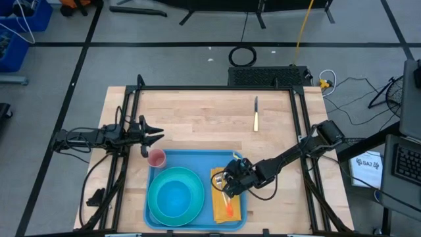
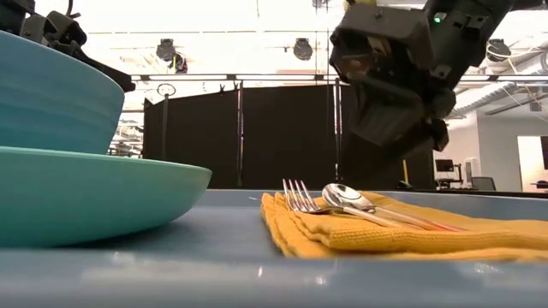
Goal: Set up tray
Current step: Put the yellow knife on the yellow napkin to the right of the orange spoon
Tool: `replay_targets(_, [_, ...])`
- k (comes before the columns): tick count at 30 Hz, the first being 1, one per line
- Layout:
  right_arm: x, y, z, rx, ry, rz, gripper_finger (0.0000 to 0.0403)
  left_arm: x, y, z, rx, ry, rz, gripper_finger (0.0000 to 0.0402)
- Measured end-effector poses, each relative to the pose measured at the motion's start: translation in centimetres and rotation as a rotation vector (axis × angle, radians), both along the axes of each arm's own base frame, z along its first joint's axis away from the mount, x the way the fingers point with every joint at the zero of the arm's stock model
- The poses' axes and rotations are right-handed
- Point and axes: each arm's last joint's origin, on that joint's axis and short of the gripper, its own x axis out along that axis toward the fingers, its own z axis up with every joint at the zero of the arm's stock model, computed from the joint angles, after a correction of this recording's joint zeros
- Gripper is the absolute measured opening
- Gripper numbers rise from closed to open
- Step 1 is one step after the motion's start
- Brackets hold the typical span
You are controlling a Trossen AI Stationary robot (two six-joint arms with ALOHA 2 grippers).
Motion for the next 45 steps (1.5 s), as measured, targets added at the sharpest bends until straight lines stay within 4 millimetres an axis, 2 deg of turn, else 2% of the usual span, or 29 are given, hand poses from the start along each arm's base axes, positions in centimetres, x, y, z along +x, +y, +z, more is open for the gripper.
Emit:
replay_targets(7, [-0.1, -0.3, 0.0, -0.004, 0.028, 0.011, 0.0121, 0.0, 0.0, 0.0, 0.0, 0.0, 0.0, 0.0115])
replay_targets(12, [-1.2, -2.6, 2.0, -0.118, 0.077, -0.056, 0.0112, 0.0, 0.0, 0.0, 0.0, 0.0, 0.0, 0.0115])
replay_targets(16, [-2.6, -6.1, 4.6, -0.281, 0.117, -0.156, 0.0102, 0.0, 0.0, 0.0, 0.0, 0.0, 0.0, 0.0115])
replay_targets(19, [-3.7, -10.0, 6.0, -0.45, 0.204, -0.247, 0.0093, 0.0, 0.0, 0.0, 0.0, 0.0, 0.0, 0.0115])
replay_targets(22, [-4.2, -14.2, 6.5, -0.503, 0.304, -0.336, 0.0085, 0.0, 0.0, 0.0, 0.0, 0.0, 0.0, 0.0115])
replay_targets(27, [-5.4, -20.8, 5.0, -0.333, 0.416, -0.488, 0.0081, 0.0, 0.0, 0.0, 0.0, 0.0, 0.0, 0.0115])
replay_targets(32, [-6.9, -24.8, 2.9, -0.129, 0.421, -0.52, 0.0093, 0.0, 0.0, 0.0, 0.0, -0.001, 0.0, 0.0115])
replay_targets(38, [-7.9, -26.3, 0.9, -0.009, 0.34, -0.527, 0.0112, 0.0, 0.0, 0.0, 0.0, 0.0, 0.0, 0.0115])
replay_targets(45, [-9.8, -26.8, -0.9, 0.001, 0.393, -0.572, 0.0132, 0.0, 0.0, 0.0, 0.0, 0.0, 0.0, 0.0115])
